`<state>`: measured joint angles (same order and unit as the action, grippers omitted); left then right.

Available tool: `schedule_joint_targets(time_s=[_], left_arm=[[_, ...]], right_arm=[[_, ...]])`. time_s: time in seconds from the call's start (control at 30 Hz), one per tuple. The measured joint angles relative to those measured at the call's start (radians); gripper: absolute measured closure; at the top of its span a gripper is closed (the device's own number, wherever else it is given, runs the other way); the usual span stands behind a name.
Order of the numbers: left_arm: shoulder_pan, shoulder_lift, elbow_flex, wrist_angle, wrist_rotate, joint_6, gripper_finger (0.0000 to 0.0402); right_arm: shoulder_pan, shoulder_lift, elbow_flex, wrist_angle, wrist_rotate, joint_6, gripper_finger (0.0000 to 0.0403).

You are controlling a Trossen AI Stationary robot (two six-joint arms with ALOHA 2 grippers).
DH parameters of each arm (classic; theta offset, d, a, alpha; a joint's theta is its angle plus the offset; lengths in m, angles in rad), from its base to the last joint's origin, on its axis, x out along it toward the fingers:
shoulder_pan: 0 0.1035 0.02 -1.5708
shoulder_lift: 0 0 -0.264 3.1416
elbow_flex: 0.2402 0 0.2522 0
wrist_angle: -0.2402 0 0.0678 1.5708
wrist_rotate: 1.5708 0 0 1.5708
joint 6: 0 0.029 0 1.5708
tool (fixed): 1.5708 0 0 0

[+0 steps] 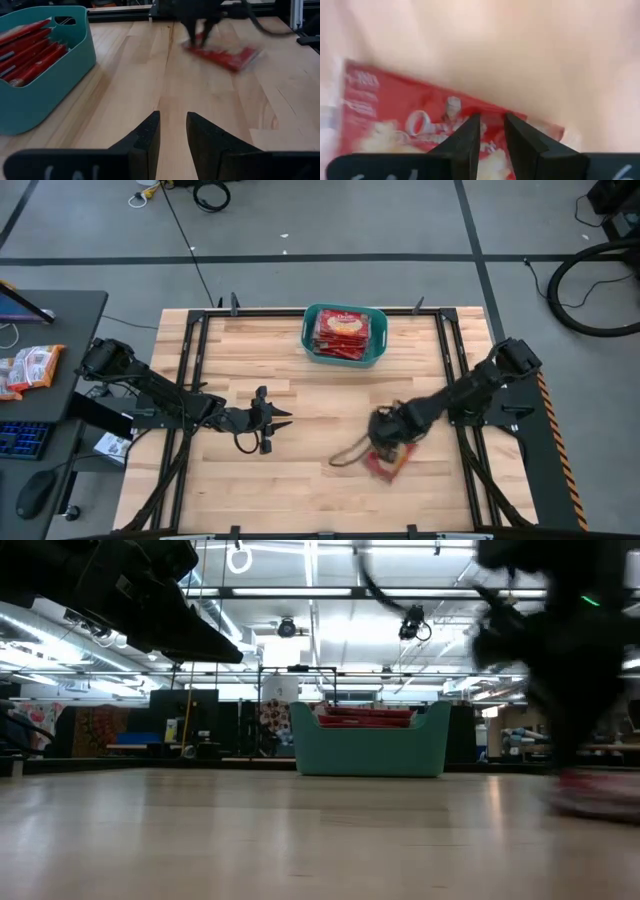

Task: Sort popcorn bags into baskets
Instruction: Put the red popcorn bag into the blue bin

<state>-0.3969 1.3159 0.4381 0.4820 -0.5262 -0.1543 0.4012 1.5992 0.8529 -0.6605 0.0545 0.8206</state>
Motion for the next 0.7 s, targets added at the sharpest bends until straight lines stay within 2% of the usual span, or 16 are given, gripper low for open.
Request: schedule_joint_targets(time_s=[0.1,0.2,0.3,0.4,0.57,0.7], left_arm=[[0.000,0.000,0.000,0.000,0.000,0.000,0.0301],[0.000,0.000,0.000,-0.002,0.000,0.000,0.0301],[0.000,0.000,0.000,-0.002,0.000,0.000,0.0301],[0.000,0.000,0.000,-0.002,0.000,0.000,0.0301],[0.000,0.000,0.000,-0.001,0.000,0.000,0.0301],[0.000,0.000,0.000,0.006,0.000,0.000,0.0301]], right_arm=[[-0.019,-0.004,0.152,-0.076,0.204,-0.073,0.0308],[-0.018,-0.004,0.270,-0.154,0.323,-0.194,0.0308],[-0.011,-0.006,0.335,-0.134,0.327,-0.357,0.0308],[0.017,-0.005,0.339,-0.127,0.298,-0.496,0.0308],[0.036,0.011,0.339,-0.129,0.300,-0.489,0.0307],[0.044,0.065,0.339,-0.108,0.240,-0.478,0.0296]])
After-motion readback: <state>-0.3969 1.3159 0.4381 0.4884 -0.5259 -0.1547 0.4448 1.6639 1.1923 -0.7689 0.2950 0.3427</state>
